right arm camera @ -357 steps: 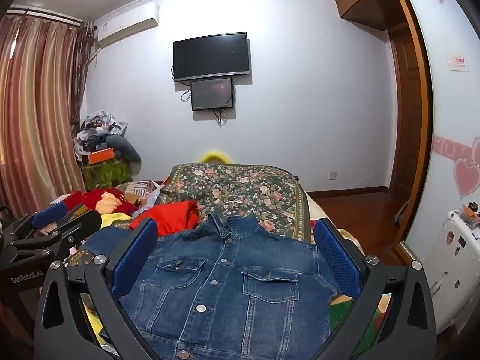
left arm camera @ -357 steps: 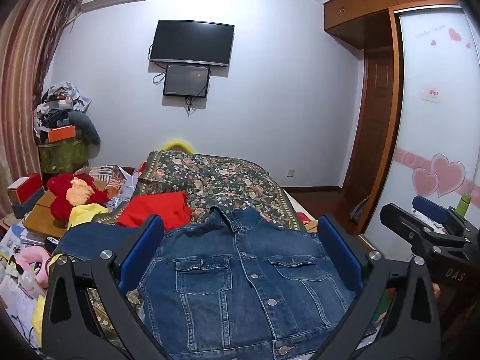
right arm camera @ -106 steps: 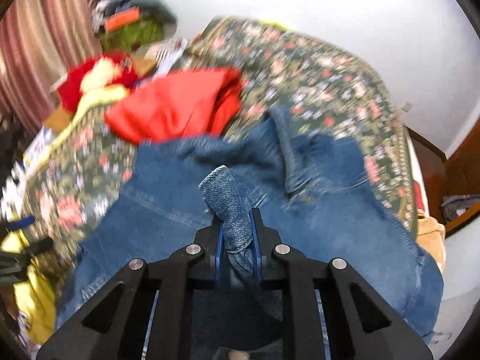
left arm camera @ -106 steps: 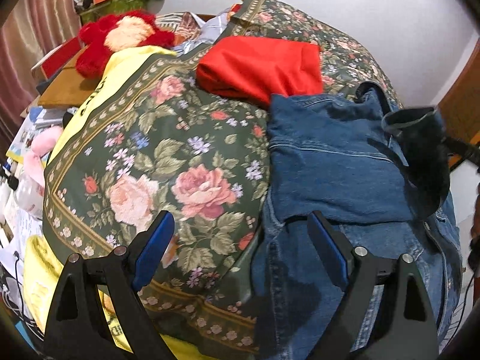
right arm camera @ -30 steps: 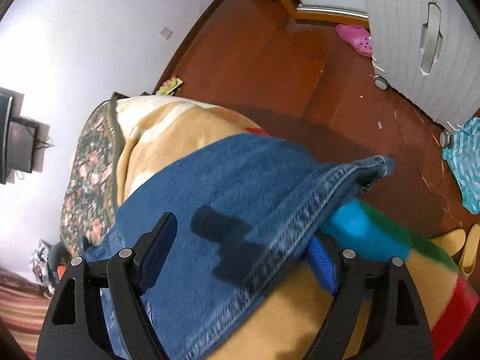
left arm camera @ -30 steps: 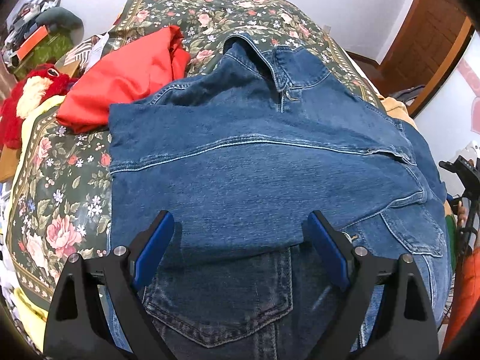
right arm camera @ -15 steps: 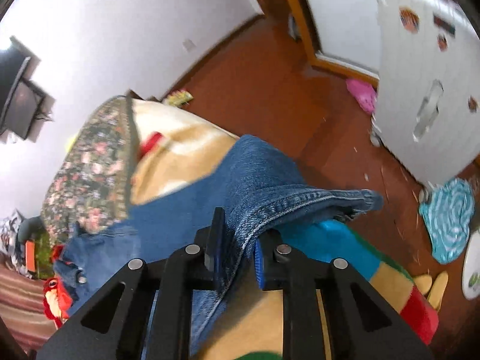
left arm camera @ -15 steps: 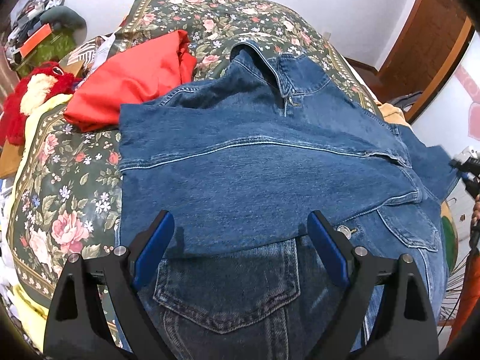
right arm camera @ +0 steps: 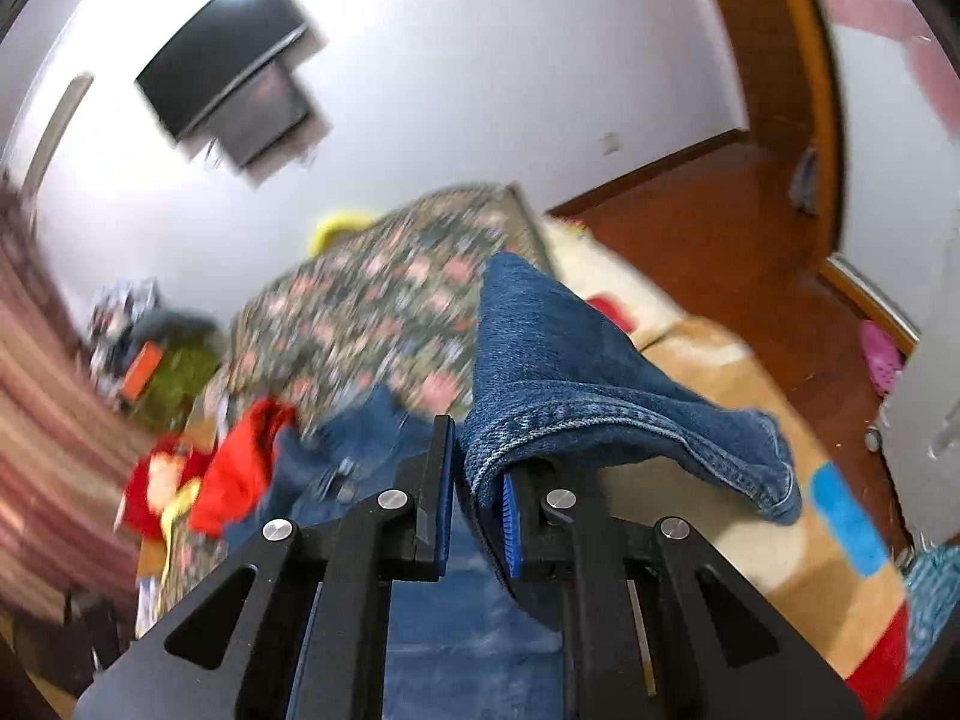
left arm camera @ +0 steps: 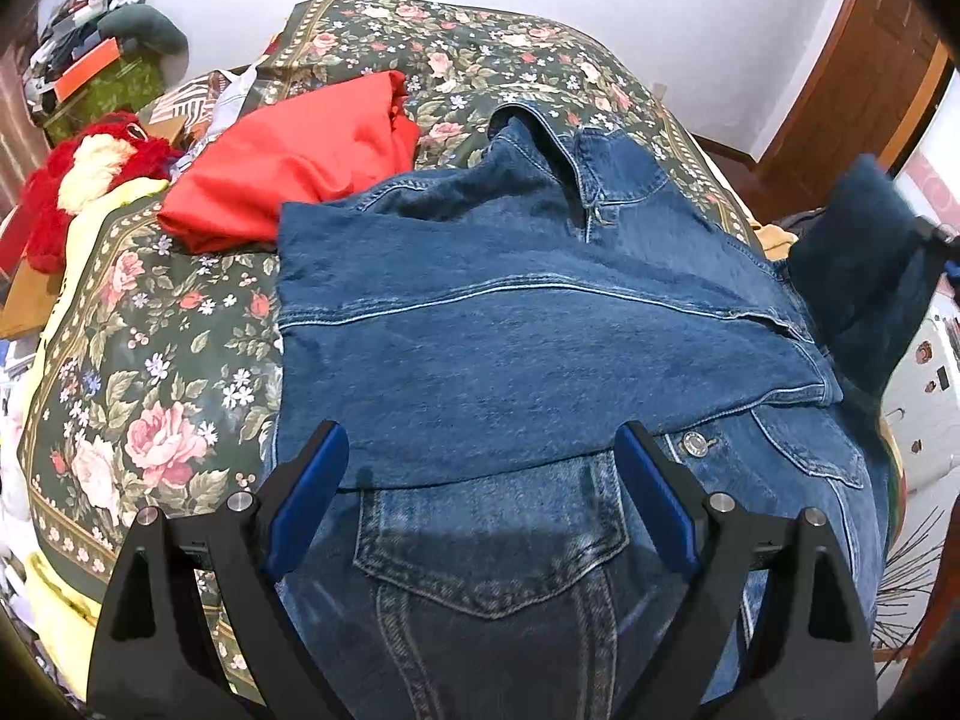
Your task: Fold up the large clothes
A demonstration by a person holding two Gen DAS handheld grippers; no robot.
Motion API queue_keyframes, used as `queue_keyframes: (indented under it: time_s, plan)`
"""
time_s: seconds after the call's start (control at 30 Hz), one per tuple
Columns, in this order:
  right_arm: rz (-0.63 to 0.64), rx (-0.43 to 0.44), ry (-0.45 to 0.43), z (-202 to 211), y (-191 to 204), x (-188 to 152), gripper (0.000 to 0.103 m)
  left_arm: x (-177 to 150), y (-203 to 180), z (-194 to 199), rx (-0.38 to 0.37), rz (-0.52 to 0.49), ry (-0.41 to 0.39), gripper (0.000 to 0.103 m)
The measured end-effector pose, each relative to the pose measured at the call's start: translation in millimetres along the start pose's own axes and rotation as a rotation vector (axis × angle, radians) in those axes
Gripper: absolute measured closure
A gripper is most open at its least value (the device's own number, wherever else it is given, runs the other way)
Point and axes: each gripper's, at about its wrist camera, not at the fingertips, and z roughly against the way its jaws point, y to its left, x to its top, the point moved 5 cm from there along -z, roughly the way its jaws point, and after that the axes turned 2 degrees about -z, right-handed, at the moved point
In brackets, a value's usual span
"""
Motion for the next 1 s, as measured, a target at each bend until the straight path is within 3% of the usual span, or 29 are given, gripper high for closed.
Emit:
queue_keyframes:
  time_s: [0.2, 0.33, 0.53, 0.63, 0.83, 0.9, 1.0]
  plan:
    - [0.04, 0.002, 0.239, -61.5, 16.2, -59.5, 0.091, -5.6, 8.6, 2.4, -0.005, 0.019, 0.0, 0.013]
    - [0.062, -0.014, 0.338, -74.7, 16.1, -92.2, 0.087, -10.1, 12.9, 0.4, -0.003, 0.028, 0.01, 0.013]
    - [0.065, 0.004, 0.365, -60.7, 17.8, -97.5, 0.082, -11.8, 15.4, -5.2, -0.002, 0.037, 0.027, 0.013]
    - [0.009, 0.05, 0.372, -48.6, 15.0, -90.8, 0.068, -9.5, 12.2, -6.5, -0.004, 0.03, 0.024, 0.013]
    - [-0.113, 0.031, 0.24, -18.9, -16.1, -65.9, 0.05, -4.3, 2.3, -8.8, -0.016, 0.006, 0.025, 0.013]
    - [-0.169, 0.014, 0.203, -13.3, -32.4, -57.2, 0.035, -2.2, -3.0, -10.2, -0.019, -0.007, 0.026, 0.013]
    - [-0.258, -0.027, 0.186, -14.4, -63.8, -49.3, 0.033, 0.4, -10.3, -12.9, -0.026, -0.019, 0.03, 0.013]
